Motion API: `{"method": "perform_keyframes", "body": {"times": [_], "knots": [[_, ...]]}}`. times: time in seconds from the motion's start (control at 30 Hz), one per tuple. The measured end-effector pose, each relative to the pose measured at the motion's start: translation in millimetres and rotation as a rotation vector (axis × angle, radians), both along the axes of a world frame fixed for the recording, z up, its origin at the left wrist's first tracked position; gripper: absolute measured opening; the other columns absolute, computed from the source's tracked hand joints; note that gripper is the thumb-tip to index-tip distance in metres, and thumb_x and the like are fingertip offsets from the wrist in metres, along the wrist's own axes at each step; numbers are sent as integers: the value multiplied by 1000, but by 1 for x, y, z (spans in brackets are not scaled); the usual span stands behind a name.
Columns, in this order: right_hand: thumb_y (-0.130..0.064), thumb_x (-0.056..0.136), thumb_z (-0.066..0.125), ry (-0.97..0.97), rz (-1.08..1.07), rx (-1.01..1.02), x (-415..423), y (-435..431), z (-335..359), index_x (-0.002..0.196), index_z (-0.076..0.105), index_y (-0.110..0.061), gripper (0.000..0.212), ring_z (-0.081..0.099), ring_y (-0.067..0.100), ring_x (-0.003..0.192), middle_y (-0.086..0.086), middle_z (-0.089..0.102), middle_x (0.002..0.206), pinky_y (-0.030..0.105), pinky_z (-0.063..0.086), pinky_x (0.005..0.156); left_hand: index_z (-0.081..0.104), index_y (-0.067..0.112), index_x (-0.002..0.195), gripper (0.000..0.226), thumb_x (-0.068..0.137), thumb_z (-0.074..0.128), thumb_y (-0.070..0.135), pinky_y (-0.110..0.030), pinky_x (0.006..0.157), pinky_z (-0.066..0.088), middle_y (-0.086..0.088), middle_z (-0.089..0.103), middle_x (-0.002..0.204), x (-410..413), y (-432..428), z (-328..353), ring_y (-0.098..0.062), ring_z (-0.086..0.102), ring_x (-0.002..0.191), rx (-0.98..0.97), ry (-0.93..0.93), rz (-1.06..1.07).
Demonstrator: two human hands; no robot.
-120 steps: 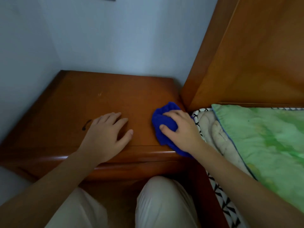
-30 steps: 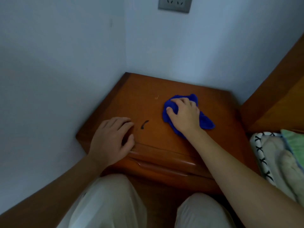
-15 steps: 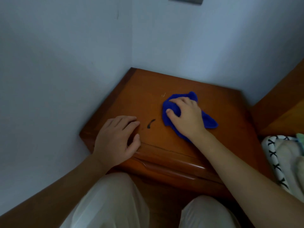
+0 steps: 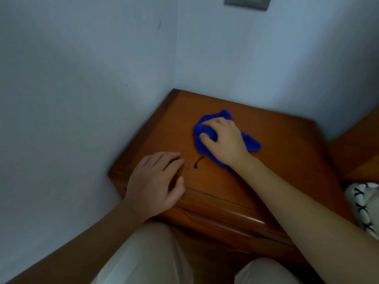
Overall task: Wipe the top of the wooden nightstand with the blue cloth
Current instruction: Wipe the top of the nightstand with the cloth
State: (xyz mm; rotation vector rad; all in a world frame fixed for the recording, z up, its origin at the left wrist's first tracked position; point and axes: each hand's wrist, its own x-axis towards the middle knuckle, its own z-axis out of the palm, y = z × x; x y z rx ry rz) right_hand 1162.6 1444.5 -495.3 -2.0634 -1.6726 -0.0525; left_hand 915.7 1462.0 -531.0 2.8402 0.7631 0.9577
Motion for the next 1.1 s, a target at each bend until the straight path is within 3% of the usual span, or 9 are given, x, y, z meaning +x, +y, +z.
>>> {"method": "perform_keyframes", "body": {"times": [0.1,0.17,0.33,0.4,0.6,0.77,0.83,1.0,1.1], "knots": [[-49,97,52,-10,384,-23,-10,-19,-5,134,59,-31,41,47,11,128,-11,56,136,29,34,109,69,12,117,38,88,56,32,-37,91,45,-5,66,124,0,1,-1,-24,60,115,1,-3,-8],[-49,98,52,1,423,-42,7,-17,-2,134,59,-31,41,46,8,130,-13,55,138,28,32,110,69,12,117,38,87,57,32,-37,92,45,-4,66,124,0,2,-2,-23,60,116,1,0,-4],[-47,98,51,39,-183,-21,35,29,4,135,60,-24,44,47,27,129,2,56,140,44,37,108,70,13,117,40,86,56,34,-37,93,44,-3,66,125,1,1,0,-23,59,116,-7,5,3],[-47,97,50,-5,-235,-13,16,44,2,135,60,-23,45,48,29,126,4,57,138,44,37,106,70,12,116,40,86,56,34,-37,93,44,-3,67,125,1,0,2,-23,60,116,-9,9,2],[-42,97,56,10,427,4,-6,25,-2,130,63,-23,39,48,10,126,-5,61,133,22,30,108,69,13,117,40,85,57,34,-36,93,44,-3,66,124,0,1,2,-23,59,116,-18,18,1],[-43,98,53,55,-154,0,31,42,4,134,61,-21,43,48,26,129,3,58,139,43,37,109,70,13,117,40,87,56,34,-38,93,44,-4,66,125,0,1,0,-24,59,116,-5,12,9],[-44,98,51,-2,-248,-15,17,50,5,136,59,-21,45,48,29,128,4,57,139,45,38,107,70,13,117,40,87,55,35,-37,92,44,-4,66,125,1,1,1,-24,59,116,-3,17,11],[-43,97,54,12,376,54,-16,25,-8,130,63,-25,39,49,9,124,-8,60,132,25,33,109,69,13,118,40,88,55,35,-38,92,44,-4,66,123,0,1,0,-24,59,115,-10,15,-1],[-44,97,56,60,268,64,8,30,-7,129,64,-25,38,51,13,126,-6,61,133,34,37,109,69,13,118,40,88,55,36,-37,91,43,-4,66,123,-1,0,2,-24,59,115,-18,37,15]]}}
